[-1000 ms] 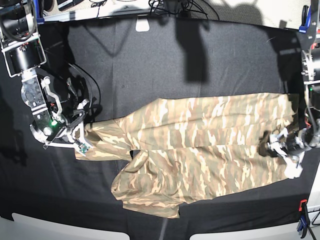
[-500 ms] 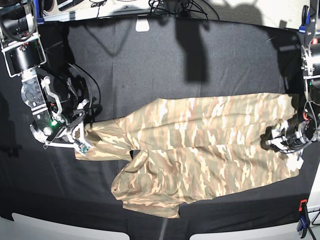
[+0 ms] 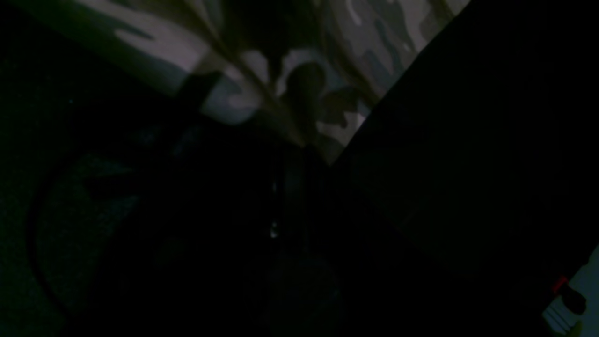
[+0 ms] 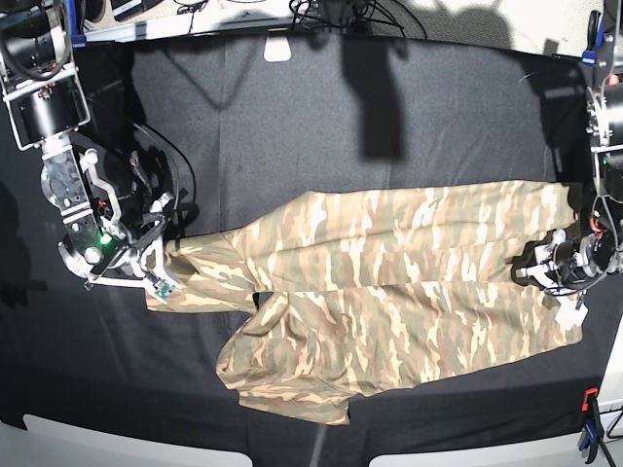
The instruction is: Layout the t-shirt on the table in an organized manner, then fold the t-shirt properly
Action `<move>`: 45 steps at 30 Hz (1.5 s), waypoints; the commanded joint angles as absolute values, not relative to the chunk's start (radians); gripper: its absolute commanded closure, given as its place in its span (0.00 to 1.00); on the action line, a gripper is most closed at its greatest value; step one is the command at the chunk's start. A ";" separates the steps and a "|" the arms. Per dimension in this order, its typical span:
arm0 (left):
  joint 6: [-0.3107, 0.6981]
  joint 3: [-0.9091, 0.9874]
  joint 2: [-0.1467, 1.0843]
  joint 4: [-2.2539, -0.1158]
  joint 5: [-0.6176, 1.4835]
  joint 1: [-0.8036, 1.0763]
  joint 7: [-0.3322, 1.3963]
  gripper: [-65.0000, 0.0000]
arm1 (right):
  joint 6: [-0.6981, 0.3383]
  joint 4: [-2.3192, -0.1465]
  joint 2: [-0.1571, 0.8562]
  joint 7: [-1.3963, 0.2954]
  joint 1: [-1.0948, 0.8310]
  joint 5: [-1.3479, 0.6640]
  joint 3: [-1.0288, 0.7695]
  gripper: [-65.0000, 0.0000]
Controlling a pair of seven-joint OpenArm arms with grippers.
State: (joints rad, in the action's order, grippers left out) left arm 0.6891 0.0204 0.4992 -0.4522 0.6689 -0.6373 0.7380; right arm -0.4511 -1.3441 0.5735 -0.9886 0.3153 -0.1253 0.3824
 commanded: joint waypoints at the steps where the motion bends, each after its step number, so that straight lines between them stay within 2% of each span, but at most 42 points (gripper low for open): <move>1: 0.698 0.025 0.519 -0.466 0.691 -0.668 0.731 1.00 | -0.444 -1.359 0.590 -0.984 0.340 -0.133 0.373 1.00; 3: 0.698 0.025 0.518 -0.466 0.691 -0.667 0.732 1.00 | -0.444 -1.359 0.590 -0.984 0.340 -0.170 0.373 0.97; 5: 0.698 0.025 0.518 -0.466 0.693 -0.667 0.733 1.00 | -0.444 -1.359 0.590 -0.984 0.340 -0.237 0.373 0.76; 7: 0.698 0.025 0.519 -0.466 0.693 -0.668 0.733 1.00 | -0.446 -1.359 0.587 -0.984 0.340 -0.336 0.373 0.65; 8: 0.698 0.025 0.518 -0.466 0.693 -0.668 0.733 1.00 | -0.463 -1.359 0.582 -0.984 0.340 -0.381 0.373 0.64; 12: 0.698 0.025 0.520 -0.467 0.694 -0.668 0.746 1.00 | -0.688 -1.361 0.542 -0.984 0.342 -0.538 0.373 0.64; 22: 0.698 0.025 0.581 -0.506 0.895 -0.667 0.890 1.00 | -0.698 -1.369 0.456 -0.949 0.352 -0.614 0.329 0.64; 30: 0.698 0.025 0.593 -0.573 0.847 -0.667 0.766 1.00 | -0.698 -1.369 0.418 -0.948 0.352 -0.701 0.192 0.64; 33: 0.698 0.025 0.593 -0.573 0.723 -0.664 0.682 0.59 | -0.698 -1.369 0.413 -0.978 0.352 -0.724 0.158 0.64; 34: 0.698 0.025 0.593 -0.573 0.701 -0.664 0.676 0.51 | -0.698 -1.369 0.413 -0.989 0.351 -0.730 0.150 0.64; 40: 0.698 0.025 0.576 -0.567 0.559 -0.665 0.620 0.50 | -0.698 -1.369 0.412 -0.996 0.352 -0.741 0.142 0.64; 45: 0.695 0.025 0.531 -0.567 0.537 -0.665 0.623 0.58 | -0.698 -1.369 0.412 -0.997 0.351 -0.741 0.142 0.64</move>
State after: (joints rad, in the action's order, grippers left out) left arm 0.6891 0.0204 0.5144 -0.5541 0.5217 -0.6319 0.6487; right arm -0.6922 -1.3506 0.4038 -1.0153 0.3214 -0.7193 0.1493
